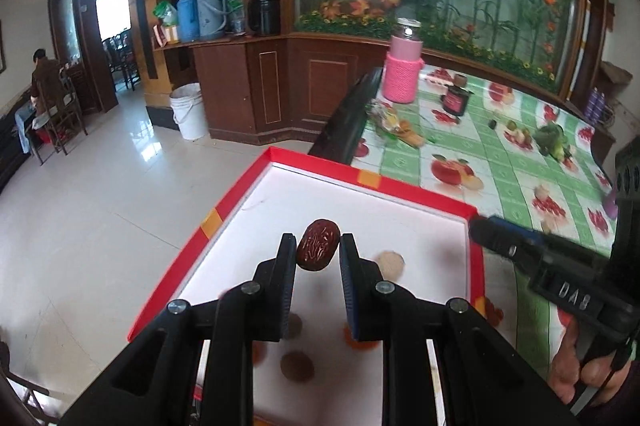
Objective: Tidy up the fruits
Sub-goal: 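Carry both dates into the tray and open both grippers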
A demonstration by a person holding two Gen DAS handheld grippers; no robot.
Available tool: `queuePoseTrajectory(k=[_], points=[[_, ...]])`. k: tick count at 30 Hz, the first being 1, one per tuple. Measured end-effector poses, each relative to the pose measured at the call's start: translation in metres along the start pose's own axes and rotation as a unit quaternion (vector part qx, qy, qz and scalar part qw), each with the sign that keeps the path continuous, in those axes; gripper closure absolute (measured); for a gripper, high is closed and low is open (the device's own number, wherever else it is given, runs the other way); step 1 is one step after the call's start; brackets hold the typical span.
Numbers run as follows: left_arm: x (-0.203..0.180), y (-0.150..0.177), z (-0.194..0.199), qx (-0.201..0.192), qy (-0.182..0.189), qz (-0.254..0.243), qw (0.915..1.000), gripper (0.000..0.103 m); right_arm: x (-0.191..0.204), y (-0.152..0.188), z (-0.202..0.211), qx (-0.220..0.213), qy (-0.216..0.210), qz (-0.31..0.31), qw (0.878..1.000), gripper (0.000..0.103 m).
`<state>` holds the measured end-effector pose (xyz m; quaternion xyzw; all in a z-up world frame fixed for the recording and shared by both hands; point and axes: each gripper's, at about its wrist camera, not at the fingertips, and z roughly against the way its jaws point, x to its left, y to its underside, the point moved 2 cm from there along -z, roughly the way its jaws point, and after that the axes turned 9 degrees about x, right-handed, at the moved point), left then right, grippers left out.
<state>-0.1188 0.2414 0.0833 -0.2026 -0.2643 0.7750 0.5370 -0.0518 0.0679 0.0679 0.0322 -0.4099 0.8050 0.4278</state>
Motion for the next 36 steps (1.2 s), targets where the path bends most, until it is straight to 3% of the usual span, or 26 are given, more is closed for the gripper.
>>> queuePoseTrajectory(k=[5,14,31,36], points=[[0.007,-0.011,-0.024,0.027,-0.005,0.013,0.9995,0.082,0.011,-0.011,-0.032,0.032,0.010,0.000,0.999,0.072],[0.019,-0.002,-0.064,0.104,-0.007,0.015,0.9944,0.082,0.003,-0.012,-0.072,0.087,0.053,-0.015,0.995,0.072],[0.026,0.010,-0.080,0.137,-0.026,0.019,0.9900,0.081,0.006,-0.010,-0.085,0.120,0.099,0.003,0.988,0.071],[0.026,0.009,-0.075,0.131,-0.035,0.022,0.9905,0.056,0.005,-0.010,-0.085,0.126,0.106,0.010,0.986,0.069]])
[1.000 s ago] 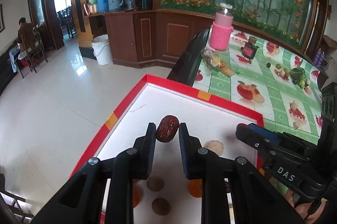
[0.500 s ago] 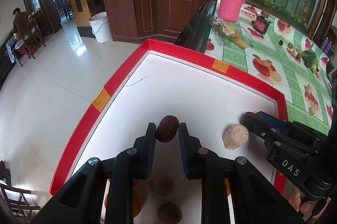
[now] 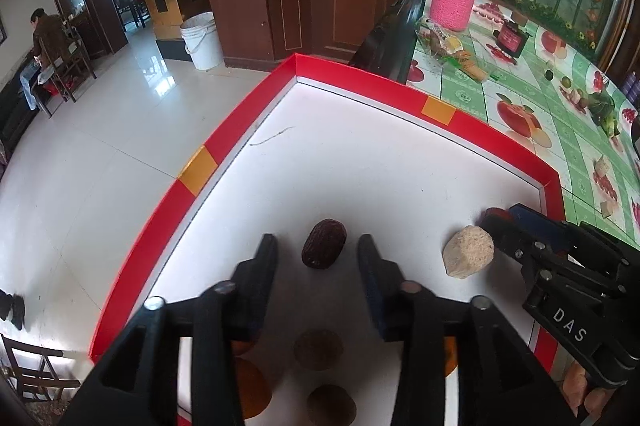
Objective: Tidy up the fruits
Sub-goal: 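Carry both dates into the tray and open both grippers, then move both grippers back over the fruits on the tablecloth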
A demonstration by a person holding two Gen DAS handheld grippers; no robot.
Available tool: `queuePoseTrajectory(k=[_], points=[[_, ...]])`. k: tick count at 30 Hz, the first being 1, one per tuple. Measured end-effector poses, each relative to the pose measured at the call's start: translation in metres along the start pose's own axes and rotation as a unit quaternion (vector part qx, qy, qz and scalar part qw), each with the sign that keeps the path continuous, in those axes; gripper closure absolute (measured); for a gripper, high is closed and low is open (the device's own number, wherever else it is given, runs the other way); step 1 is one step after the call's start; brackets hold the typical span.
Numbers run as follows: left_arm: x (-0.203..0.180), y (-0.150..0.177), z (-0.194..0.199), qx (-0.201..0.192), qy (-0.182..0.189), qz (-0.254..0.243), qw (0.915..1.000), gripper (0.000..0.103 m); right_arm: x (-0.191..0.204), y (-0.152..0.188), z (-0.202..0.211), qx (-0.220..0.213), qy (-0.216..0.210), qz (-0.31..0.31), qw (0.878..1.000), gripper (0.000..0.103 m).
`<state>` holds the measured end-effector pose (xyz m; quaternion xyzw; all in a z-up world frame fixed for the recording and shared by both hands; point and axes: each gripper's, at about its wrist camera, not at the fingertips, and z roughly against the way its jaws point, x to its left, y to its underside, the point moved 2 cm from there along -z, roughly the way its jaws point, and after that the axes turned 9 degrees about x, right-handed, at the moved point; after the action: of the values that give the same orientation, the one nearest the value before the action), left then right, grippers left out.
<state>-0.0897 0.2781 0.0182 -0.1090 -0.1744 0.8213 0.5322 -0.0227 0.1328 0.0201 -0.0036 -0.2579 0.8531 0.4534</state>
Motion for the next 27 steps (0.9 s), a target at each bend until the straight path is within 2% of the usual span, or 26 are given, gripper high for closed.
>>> queuePoseTrajectory(k=[1,2,4,11,16,22,27], points=[[0.000,0.000,0.002,-0.003,-0.002,0.000,1.0000,0.053,0.000,0.000,0.000,0.002,-0.001,0.002,1.000,0.066],[0.001,0.001,0.004,-0.006,-0.002,0.001,1.0000,0.051,0.000,0.000,0.001,0.005,-0.004,0.002,1.000,0.058],[0.004,0.002,0.008,-0.010,-0.001,0.006,0.9999,0.050,-0.002,0.001,0.002,0.005,-0.003,-0.001,1.000,0.051],[0.013,0.009,0.023,-0.025,0.010,0.022,0.9994,0.046,-0.004,0.005,0.025,-0.028,-0.024,0.001,0.999,0.051],[0.005,0.015,0.040,-0.042,0.027,0.017,0.9986,0.043,-0.014,0.010,0.046,-0.052,-0.032,-0.009,0.998,0.051],[-0.034,0.022,0.059,-0.063,0.050,-0.024,0.9965,0.038,-0.039,0.031,0.060,-0.057,-0.028,-0.032,0.997,0.050],[-0.076,0.030,0.065,-0.062,0.064,-0.072,0.9934,0.037,-0.076,0.056,0.066,-0.053,-0.019,-0.055,0.997,0.050]])
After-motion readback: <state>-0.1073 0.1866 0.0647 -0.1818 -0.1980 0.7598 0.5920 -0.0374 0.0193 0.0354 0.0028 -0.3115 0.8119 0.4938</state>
